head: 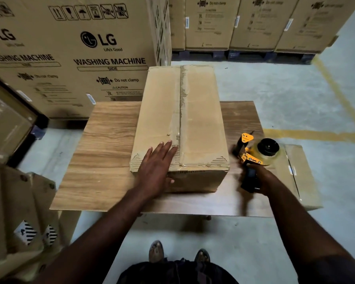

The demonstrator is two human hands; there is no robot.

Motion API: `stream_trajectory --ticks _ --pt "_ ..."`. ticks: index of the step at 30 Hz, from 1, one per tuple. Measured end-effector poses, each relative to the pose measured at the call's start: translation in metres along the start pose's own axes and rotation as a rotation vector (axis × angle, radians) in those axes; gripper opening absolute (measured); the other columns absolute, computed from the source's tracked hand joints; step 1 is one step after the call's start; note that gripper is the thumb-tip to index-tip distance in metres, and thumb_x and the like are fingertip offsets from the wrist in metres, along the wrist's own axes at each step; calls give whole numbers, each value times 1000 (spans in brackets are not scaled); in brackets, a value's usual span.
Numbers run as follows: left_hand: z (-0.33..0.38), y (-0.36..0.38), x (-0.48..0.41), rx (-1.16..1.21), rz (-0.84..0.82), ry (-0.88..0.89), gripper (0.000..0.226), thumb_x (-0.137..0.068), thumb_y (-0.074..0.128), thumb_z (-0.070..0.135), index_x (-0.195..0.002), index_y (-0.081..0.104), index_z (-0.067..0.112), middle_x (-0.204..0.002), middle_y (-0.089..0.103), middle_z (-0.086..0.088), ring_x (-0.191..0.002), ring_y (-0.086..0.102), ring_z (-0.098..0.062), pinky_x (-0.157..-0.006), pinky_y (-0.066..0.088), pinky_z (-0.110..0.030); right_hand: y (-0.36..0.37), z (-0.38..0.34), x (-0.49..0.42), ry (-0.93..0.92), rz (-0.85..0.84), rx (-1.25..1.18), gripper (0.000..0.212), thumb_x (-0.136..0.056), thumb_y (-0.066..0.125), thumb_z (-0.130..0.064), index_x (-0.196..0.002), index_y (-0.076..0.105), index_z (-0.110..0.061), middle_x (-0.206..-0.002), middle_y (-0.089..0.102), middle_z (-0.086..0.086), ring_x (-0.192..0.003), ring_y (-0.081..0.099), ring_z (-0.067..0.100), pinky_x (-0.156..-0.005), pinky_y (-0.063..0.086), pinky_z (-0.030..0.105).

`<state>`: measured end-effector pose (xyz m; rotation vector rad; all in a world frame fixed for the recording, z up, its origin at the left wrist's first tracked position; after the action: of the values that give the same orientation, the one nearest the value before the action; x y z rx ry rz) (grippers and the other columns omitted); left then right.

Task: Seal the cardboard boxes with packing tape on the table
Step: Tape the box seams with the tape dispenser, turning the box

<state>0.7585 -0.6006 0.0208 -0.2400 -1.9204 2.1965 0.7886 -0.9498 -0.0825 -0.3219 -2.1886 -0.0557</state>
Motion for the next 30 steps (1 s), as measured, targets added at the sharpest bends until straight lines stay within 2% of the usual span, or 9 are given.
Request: stream_trajectory --ticks 3,5,10,13,17,22,26,28,30 --pt "-1 0 0 32 40 -11 102 -80 68 65 -159 20 24 -168 13 1 -154 12 -21 -125 6 -42 -3 4 -25 36 -97 -101 19 -103 53 -24 -110 66 -12 -75 75 2 -73 72 19 -59 59 24" --pt "0 -1 0 44 47 -18 97 -83 63 67 -159 21 24 -168 14 1 -154 12 -21 -125 6 -42 -8 6 -40 31 -105 -127 19 -103 52 -23 -109 67 -14 -76 76 1 -66 74 16 -59 60 28" --pt "1 0 0 20 21 -34 104 -77 79 50 -159 20 25 -168 12 3 -155 10 -19 -125 6 -40 -12 14 -60 69 -98 -227 23 -103 53 -27 -91 67 -12 -66 70 5 -58 71 20 -58 59 30" --pt "0 0 -1 18 18 -42 106 -74 82 48 -158 21 25 -167 14 3 -154 11 -19 -125 7 -40 -4 15 -56 97 -144 -271 26 -102 49 -28 -81 57 -14 -57 58 2 -51 61 18 -55 54 26" --pt "0 2 -1 28 47 -44 108 -71 84 47 -157 23 26 -166 18 3 -153 15 -20 -125 10 -41 8 1 -53 85 -165 -184 31 -103 42 -20 -72 43 -17 -43 41 -5 -32 39 9 -37 34 15" --pt "1 2 -1 17 33 -34 107 -73 84 40 -158 20 26 -167 15 3 -154 13 -20 -125 9 -42 25 -22 -42 -26 -150 -248 33 -104 40 -15 -72 41 -16 -38 37 -6 -30 33 7 -35 28 15" --pt "-5 1 -2 5 -21 15 108 -77 80 31 -160 11 25 -169 5 2 -155 6 -21 -124 3 -40 40 -47 -1 -250 -71 -319 25 -98 56 -13 -74 51 -15 -48 49 -1 -36 43 7 -39 36 18" --pt "-9 2 -2 22 -53 39 111 -79 78 43 -161 6 25 -169 -1 3 -155 0 -20 -123 0 -39 39 -66 24 -543 79 -228 18 -90 69 -11 -75 61 -12 -60 58 4 -44 53 12 -46 44 24" --pt "-10 1 -3 110 -89 25 110 -77 69 65 -161 9 28 -169 -1 6 -155 -1 -16 -123 -2 -39 41 -90 55 -809 107 -142 9 -88 73 -8 -82 66 -7 -65 62 7 -52 58 17 -51 48 28"
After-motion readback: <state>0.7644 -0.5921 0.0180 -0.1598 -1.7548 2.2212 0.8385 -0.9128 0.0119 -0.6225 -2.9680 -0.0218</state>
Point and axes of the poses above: each hand's wrist, its own x-axis away from the middle knuckle, its own y-axis out of the palm, z = x × y, the point moved 4 cm from there along -x, towards the middle knuckle
